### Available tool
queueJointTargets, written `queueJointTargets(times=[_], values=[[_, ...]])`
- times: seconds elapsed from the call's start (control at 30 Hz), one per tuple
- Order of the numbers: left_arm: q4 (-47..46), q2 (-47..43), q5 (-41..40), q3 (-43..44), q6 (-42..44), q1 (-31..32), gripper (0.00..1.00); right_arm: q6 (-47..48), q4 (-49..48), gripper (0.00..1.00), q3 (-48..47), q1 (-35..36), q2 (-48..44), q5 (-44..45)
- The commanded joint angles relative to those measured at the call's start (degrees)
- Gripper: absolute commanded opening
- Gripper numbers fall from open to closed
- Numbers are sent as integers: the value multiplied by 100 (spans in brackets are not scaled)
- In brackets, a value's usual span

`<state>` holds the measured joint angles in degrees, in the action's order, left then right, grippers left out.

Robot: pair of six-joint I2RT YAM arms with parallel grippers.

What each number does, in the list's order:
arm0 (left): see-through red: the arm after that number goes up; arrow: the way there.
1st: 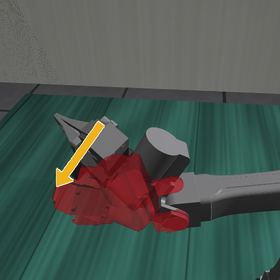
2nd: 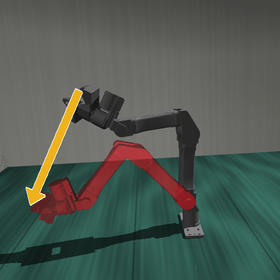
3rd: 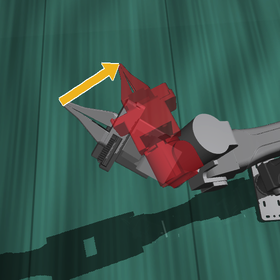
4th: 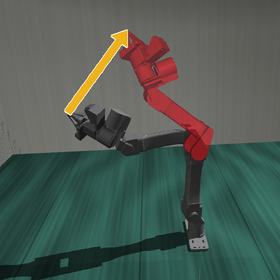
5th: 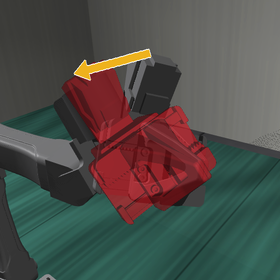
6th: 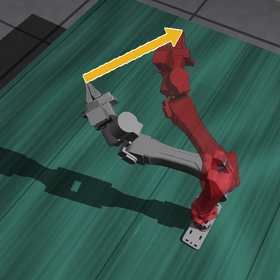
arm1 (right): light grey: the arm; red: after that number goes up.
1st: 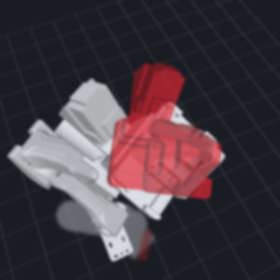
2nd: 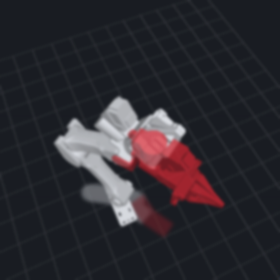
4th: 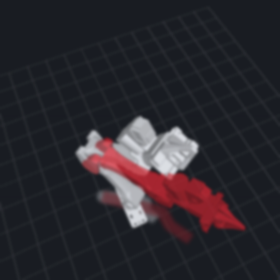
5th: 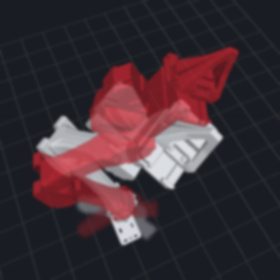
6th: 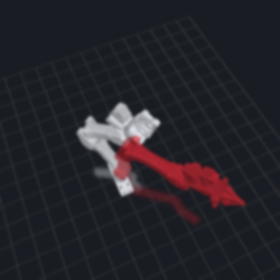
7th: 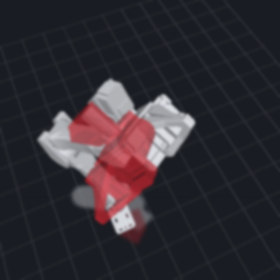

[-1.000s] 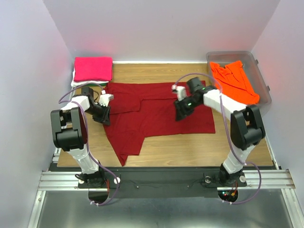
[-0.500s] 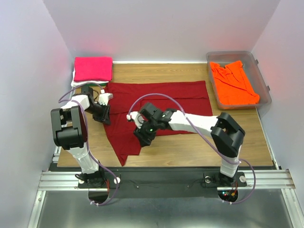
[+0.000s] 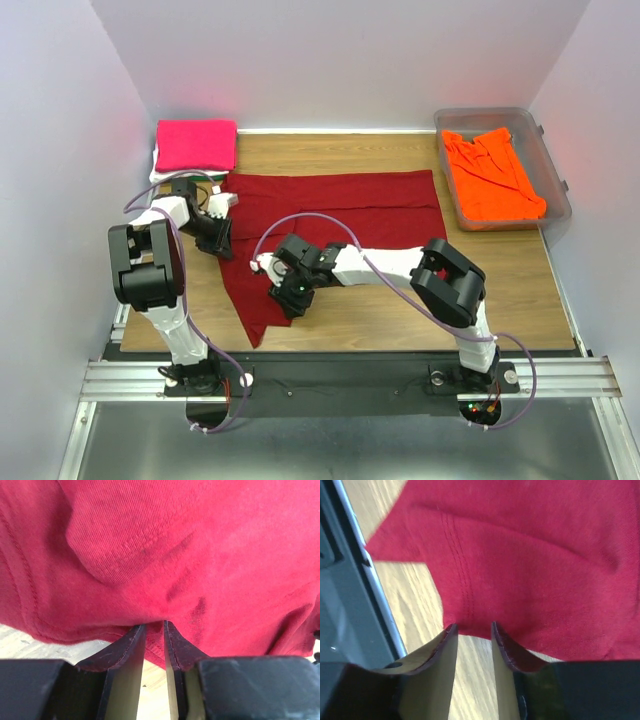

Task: Fold and stack the t-shirts
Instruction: Fold the tshirt

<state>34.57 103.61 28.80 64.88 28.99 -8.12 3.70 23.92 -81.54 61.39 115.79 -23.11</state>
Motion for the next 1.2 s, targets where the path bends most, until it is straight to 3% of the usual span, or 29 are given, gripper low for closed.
queueJointTargets(times=[0.0,0.2,0.4,0.53,0.67,0.87,1.03,1.17], values=[[-398,361,-533,94,133,-5,33,156,-221,35,173,49,76,8],[-363,554,-788,358,159,-67,32,403,-204,19,981,49,-354,149],[-258,809,-841,780,168,-111,32,552,-195,18,1290,40,-689,35],[-30,845,-657,965,203,-120,33,509,-177,30,991,49,-803,-202],[330,398,-148,921,545,-120,40,421,-142,41,876,-38,-1399,-273],[1341,-753,609,728,1731,-111,47,665,524,49,1095,-1232,-2200,-519],[2140,-1912,557,-9,3012,-85,50,1657,1113,49,1884,-2259,-3042,411],[2318,-2722,128,-930,3551,134,55,2344,1562,50,2413,-3340,-3510,868]])
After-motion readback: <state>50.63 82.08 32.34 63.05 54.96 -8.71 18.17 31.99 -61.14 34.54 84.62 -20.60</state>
